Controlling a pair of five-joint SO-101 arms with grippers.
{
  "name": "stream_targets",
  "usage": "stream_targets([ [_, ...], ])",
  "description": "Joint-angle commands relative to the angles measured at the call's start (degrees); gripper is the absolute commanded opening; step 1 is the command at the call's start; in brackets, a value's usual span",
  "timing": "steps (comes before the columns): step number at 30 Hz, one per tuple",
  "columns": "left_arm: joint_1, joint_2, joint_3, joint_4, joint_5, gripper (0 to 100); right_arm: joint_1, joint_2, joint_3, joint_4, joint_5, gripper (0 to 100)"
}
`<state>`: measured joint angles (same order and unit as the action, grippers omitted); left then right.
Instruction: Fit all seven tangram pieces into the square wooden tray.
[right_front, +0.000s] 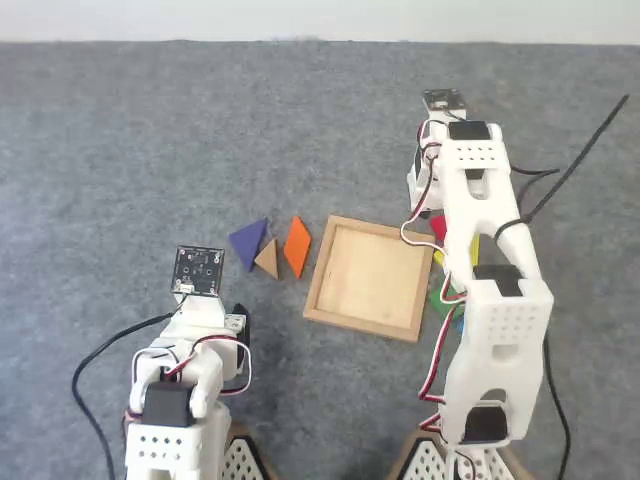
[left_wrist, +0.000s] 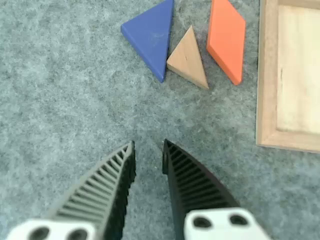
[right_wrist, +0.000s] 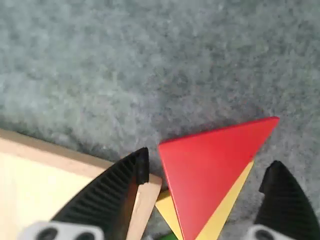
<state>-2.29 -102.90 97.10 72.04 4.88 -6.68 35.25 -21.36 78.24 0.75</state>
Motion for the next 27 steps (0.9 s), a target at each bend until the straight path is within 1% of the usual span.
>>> stream_targets([
  [1, 0.18, -1.14, -0.75, 0.35, -0.26, 9, 0.22, -0.66, -4.13, 2.42, -3.34, 36.2],
  [5, 0.18, -1.14, -0.75, 0.35, -0.26, 9, 0.22, 0.04, -4.04, 3.21, -5.54, 36.2],
  [13, 0.18, -1.14, -0.75, 0.35, -0.26, 9, 0.22, 5.41, -4.48, 1.27, -5.27, 36.1],
  [21, 0.18, -1.14, -0.75, 0.35, -0.26, 9, 0.31, 5.93, -4.40, 1.27, -5.27, 35.9],
  [23, 0.18, -1.14, -0.75, 0.35, -0.26, 9, 0.40, 5.67, -4.48, 1.19, -5.27, 32.5],
  [27, 0.18, -1.14, -0.75, 0.35, -0.26, 9, 0.40, 6.02, -4.48, -0.75, -5.54, 20.7],
])
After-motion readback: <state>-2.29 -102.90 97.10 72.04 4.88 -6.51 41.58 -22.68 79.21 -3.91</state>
